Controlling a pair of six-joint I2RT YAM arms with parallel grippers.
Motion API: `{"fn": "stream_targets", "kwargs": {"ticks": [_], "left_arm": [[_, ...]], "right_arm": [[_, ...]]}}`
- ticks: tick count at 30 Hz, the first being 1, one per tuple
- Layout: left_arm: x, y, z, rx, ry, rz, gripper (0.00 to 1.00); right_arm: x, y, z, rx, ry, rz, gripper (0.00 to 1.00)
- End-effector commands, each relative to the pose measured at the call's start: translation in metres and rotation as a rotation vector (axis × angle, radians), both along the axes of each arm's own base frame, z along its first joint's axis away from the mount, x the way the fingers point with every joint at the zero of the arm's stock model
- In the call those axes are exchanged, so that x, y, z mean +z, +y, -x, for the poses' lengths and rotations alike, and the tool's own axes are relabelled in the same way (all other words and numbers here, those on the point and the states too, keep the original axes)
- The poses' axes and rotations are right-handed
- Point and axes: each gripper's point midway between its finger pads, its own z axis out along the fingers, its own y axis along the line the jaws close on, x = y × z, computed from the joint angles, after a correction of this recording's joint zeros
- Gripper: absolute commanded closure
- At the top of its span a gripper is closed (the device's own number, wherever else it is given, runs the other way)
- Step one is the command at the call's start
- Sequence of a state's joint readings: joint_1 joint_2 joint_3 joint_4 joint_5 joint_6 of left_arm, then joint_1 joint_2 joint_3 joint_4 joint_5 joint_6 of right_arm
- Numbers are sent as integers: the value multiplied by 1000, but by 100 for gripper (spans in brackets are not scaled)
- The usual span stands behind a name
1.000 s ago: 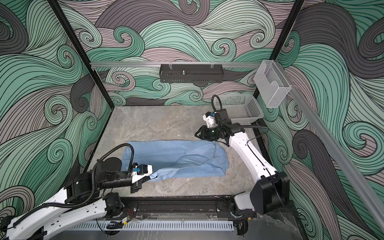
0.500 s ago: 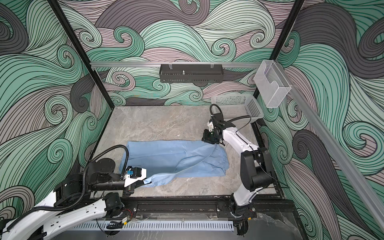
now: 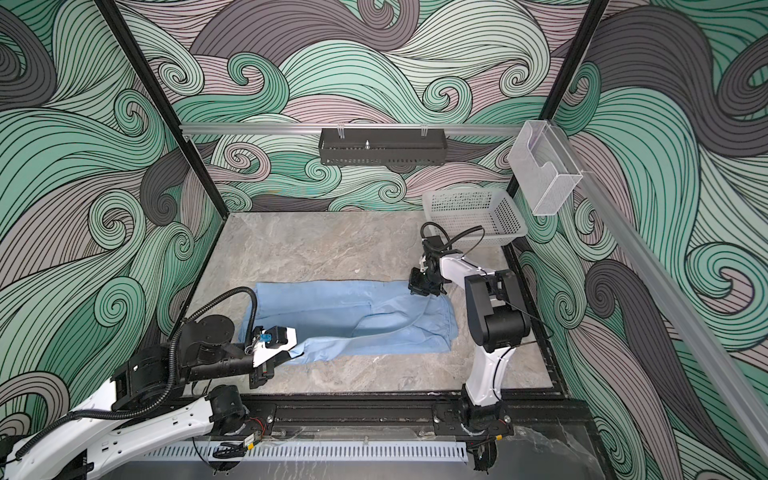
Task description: Fold and stack the long sleeve shirts
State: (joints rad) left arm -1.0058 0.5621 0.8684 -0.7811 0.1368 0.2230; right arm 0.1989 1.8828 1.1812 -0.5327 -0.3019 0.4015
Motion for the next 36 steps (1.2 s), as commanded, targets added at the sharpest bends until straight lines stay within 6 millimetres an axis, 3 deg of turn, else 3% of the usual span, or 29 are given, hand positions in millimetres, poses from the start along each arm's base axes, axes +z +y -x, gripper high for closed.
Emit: {"fn": "stream_targets", "kwargs": {"ticks": [1, 6, 12, 18, 21, 28, 32, 36], "left_arm": [[10, 7, -31, 173, -49, -9, 100], [3, 11, -71, 352, -2, -71, 100], [3, 37, -122, 575, 161, 11, 100], [-11, 42, -138, 632, 239, -18, 100], [-22, 51, -145, 690, 297, -41, 100], [-42, 78, -161, 842, 431, -64, 100], [-35, 86, -168, 885, 432, -27, 100], [-24, 91, -177, 927, 422, -8, 100]], "right_arm": [[-15, -15, 9, -32, 43, 57, 92], [-17, -28, 11, -52, 57, 98, 92], [-9, -36, 5, -64, 33, 109, 90], [6, -31, -6, -42, -13, 83, 75], [11, -35, -11, -49, -28, 98, 74], [15, -43, -19, -50, -35, 121, 86], [19, -47, -23, -43, -44, 147, 93], [7, -48, -20, -33, 10, 158, 98]]}}
